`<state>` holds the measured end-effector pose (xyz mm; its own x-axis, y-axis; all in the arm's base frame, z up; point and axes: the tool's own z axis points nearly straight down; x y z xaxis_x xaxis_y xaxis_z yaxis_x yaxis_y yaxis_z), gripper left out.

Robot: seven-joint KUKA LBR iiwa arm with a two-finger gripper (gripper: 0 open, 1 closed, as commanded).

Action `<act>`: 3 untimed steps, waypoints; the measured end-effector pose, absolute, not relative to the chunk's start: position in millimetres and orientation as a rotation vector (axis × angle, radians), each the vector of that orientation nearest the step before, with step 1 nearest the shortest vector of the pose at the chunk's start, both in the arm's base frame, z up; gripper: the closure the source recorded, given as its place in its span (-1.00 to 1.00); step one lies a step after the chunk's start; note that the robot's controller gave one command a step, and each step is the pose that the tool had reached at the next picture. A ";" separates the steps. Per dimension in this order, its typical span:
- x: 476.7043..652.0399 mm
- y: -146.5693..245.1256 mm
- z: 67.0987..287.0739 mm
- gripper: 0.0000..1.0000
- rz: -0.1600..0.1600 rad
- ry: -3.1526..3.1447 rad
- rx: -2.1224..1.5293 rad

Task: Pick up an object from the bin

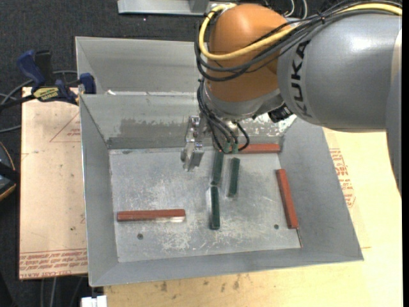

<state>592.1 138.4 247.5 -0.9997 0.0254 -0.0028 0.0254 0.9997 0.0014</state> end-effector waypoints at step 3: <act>559.6 154.5 75.2 1.00 0.010 3.122 -0.088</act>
Offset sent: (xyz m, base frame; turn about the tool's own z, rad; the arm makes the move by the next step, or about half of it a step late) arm 0.0000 0.0000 0.0000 0.0000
